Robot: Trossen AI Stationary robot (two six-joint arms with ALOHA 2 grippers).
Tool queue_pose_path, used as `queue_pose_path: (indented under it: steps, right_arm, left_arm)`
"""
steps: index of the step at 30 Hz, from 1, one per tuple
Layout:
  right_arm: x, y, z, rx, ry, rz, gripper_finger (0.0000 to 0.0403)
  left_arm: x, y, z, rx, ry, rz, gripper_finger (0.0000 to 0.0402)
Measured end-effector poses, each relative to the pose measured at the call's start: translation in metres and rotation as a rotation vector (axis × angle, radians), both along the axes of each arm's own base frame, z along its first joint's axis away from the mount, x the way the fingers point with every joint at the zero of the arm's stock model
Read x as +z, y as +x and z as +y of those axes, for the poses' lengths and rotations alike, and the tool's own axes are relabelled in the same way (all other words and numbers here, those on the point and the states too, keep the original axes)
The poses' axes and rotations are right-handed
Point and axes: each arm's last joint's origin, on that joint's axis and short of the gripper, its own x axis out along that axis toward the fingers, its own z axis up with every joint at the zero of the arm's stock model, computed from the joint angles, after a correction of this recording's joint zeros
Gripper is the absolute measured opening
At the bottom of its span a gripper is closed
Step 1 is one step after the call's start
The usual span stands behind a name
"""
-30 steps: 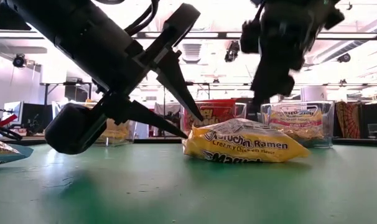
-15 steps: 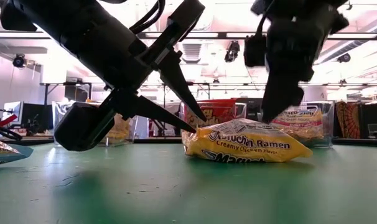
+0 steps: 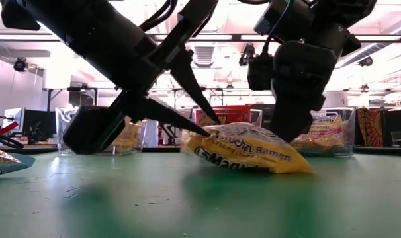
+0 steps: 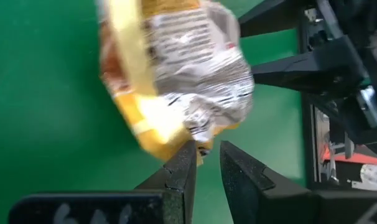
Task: Sort Maruchan noodles
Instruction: Put the yellow noodle pack into the left transparent bin
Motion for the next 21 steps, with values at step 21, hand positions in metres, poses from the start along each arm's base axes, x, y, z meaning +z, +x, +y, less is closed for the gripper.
queue_pose_path:
  steps: [21]
  right_arm:
    - [-0.031,-0.001,-0.001,0.023,-0.044,0.083,0.0207]
  left_arm:
    - [0.021,-0.003,0.011,-0.041,0.079,0.028,0.0207]
